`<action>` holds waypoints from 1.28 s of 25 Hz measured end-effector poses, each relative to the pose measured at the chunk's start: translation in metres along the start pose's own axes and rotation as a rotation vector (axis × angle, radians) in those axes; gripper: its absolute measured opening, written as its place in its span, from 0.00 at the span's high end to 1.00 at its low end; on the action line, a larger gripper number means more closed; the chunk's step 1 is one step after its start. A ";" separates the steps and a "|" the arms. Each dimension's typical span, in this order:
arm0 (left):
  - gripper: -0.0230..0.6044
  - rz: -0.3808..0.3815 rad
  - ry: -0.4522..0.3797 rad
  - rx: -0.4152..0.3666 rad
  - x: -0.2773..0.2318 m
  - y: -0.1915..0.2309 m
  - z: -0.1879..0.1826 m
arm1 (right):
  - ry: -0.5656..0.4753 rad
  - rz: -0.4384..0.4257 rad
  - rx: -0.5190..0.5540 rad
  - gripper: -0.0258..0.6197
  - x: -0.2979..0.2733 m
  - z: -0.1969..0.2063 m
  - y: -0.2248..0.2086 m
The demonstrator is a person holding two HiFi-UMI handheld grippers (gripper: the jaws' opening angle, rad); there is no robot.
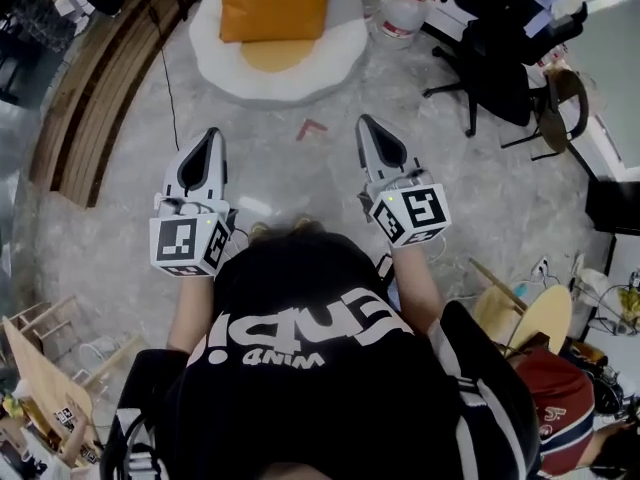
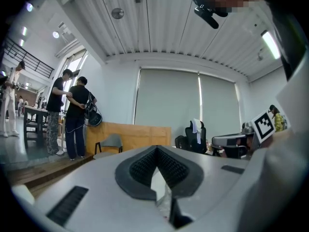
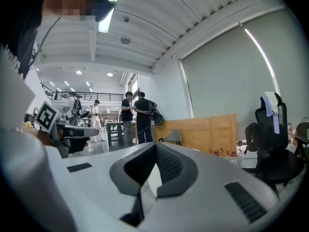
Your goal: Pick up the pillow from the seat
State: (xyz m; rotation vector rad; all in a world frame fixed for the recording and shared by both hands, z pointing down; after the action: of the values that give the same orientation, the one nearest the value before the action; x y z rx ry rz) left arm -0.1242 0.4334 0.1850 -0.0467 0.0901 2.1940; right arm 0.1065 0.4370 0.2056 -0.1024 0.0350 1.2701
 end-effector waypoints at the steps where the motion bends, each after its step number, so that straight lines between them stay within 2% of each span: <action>1: 0.95 -0.002 0.001 -0.001 -0.003 -0.004 0.000 | 0.004 0.003 0.001 0.93 0.001 0.002 -0.010; 8: 0.95 -0.028 0.014 -0.007 -0.012 -0.016 0.012 | 0.035 -0.043 0.015 0.93 -0.006 0.016 -0.043; 15: 0.95 -0.033 0.025 0.018 -0.033 -0.002 0.024 | 0.069 -0.080 0.029 0.93 -0.032 0.023 -0.048; 20: 0.95 -0.019 0.022 0.020 -0.054 0.008 0.025 | 0.073 -0.071 0.023 0.93 -0.051 0.024 -0.058; 32: 0.95 -0.004 0.051 0.033 -0.102 0.075 0.025 | 0.081 -0.042 -0.013 0.93 -0.123 0.025 -0.045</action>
State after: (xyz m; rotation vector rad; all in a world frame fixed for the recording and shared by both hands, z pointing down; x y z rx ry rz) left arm -0.1251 0.3094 0.2198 -0.0838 0.1548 2.1874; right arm 0.1118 0.3090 0.2433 -0.1643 0.0938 1.2241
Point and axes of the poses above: the fingertips, and each gripper's own axes: x backward along the fingers, y to its left, z out of its underside, the point moved 2 cm from there along x, backward along the fingers, and after that the axes turned 9 degrees about z, right-handed, at the moved point
